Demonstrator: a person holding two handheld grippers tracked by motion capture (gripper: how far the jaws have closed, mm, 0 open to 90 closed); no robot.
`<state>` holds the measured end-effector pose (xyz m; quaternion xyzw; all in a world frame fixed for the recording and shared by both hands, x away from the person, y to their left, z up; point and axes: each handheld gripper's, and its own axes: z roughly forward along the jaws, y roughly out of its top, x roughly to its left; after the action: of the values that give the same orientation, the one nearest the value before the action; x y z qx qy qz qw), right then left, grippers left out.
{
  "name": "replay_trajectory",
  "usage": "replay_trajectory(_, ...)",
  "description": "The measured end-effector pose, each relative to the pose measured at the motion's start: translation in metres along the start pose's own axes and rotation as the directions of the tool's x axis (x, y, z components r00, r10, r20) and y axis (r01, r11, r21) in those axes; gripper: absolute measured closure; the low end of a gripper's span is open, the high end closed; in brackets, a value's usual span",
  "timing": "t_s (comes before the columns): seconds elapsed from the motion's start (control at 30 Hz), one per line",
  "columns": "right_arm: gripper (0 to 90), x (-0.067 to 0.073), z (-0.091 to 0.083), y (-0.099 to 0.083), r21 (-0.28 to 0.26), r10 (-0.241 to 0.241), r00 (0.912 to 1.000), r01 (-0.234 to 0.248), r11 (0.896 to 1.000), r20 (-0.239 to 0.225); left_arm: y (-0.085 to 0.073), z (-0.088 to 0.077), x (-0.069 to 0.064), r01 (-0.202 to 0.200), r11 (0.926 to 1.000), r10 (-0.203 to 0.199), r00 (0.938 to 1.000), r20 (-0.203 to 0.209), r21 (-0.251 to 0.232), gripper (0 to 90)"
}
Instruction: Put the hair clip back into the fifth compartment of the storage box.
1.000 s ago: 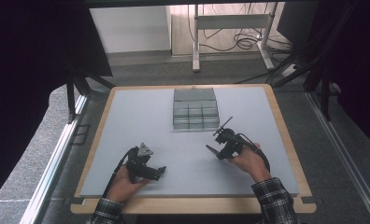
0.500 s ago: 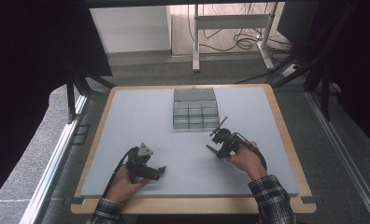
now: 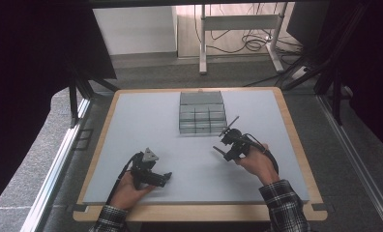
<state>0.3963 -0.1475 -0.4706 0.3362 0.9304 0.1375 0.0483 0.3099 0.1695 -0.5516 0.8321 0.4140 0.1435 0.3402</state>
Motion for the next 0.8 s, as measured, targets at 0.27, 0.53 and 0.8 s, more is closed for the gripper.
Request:
replay_trajectory(0.27,75.6,-0.003,-0.015,0.001,-0.034,0.007,0.9998,-0.006,0.999,0.017,0.0,0.0,0.0,-0.001,1.0,0.001,1.0,-0.001,0.0,0.0)
replay_trajectory(0.53,75.6,-0.005,-0.023,0.003,-0.077,0.006,0.9994,-0.004,0.997,0.033,0.0,0.0,0.0,-0.004,1.0,0.004,1.0,-0.001,0.0,0.0)
replay_trajectory(0.8,75.6,-0.007,-0.023,0.005,-0.131,0.015,0.999,-0.009,0.991,0.042,0.0,0.0,0.0,-0.003,1.0,0.003,1.0,-0.001,0.0,0.0)
